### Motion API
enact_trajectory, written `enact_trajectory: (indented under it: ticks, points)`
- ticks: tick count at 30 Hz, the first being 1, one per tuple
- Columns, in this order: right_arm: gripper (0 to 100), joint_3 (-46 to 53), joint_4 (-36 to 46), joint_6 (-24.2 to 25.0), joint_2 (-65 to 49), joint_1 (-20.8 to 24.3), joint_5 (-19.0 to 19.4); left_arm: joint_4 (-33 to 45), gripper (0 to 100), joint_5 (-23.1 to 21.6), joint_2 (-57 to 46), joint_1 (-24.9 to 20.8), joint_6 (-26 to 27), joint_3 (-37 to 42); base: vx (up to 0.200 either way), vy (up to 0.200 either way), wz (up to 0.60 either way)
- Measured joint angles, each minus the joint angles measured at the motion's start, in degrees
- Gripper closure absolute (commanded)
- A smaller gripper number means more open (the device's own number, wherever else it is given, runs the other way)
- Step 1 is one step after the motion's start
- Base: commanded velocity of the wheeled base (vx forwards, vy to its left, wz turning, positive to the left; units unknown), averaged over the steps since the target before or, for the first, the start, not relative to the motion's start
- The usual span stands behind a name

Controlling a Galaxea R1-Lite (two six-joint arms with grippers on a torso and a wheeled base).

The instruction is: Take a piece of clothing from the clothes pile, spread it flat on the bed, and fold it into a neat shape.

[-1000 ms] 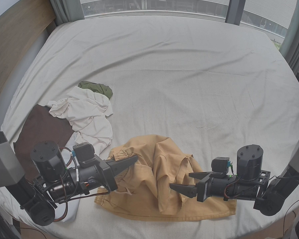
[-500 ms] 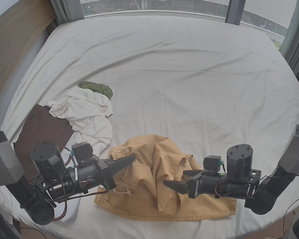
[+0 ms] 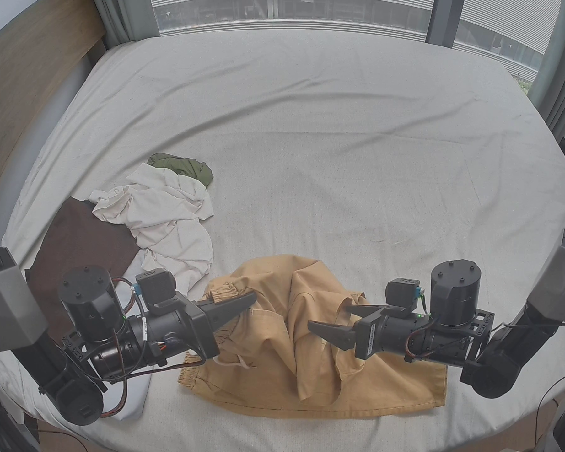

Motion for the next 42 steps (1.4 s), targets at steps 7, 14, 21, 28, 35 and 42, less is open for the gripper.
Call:
enact_trajectory:
  ticks: [7, 14, 21, 28, 35, 42]
  points:
    - [100, -2.0, -0.2, 0.2, 3.0, -0.1, -1.8, 0.0, 100, 0.1, -0.1, 0.0, 0.0, -0.1, 0.000, 0.000, 0.00]
    - [100, -2.2, -2.0, 1.1, 4.2, -0.1, -1.8, 0.0, 100, 0.1, -0.2, 0.1, 0.0, -0.2, 0.000, 0.000, 0.00]
    - [100, -0.1, -6.3, 2.0, 4.4, 0.1, -1.8, 0.0, 100, 0.1, -0.3, 0.2, 0.0, -0.1, 0.000, 0.000, 0.00]
    - [100, 1.9, -6.4, 1.9, 3.3, 0.3, -1.9, 0.0, 100, 0.0, -0.3, 0.5, 0.0, -0.2, 0.000, 0.000, 0.00]
    - [0, 2.8, -6.6, 2.0, 1.9, 1.5, -1.7, 0.0, 100, 0.0, -0.3, 1.1, 0.1, -0.3, 0.000, 0.000, 0.00]
    - [0, 2.9, -6.9, 3.2, 1.1, 0.7, -1.8, 0.0, 100, 0.1, -0.1, 1.7, 0.0, -0.5, 0.000, 0.000, 0.00]
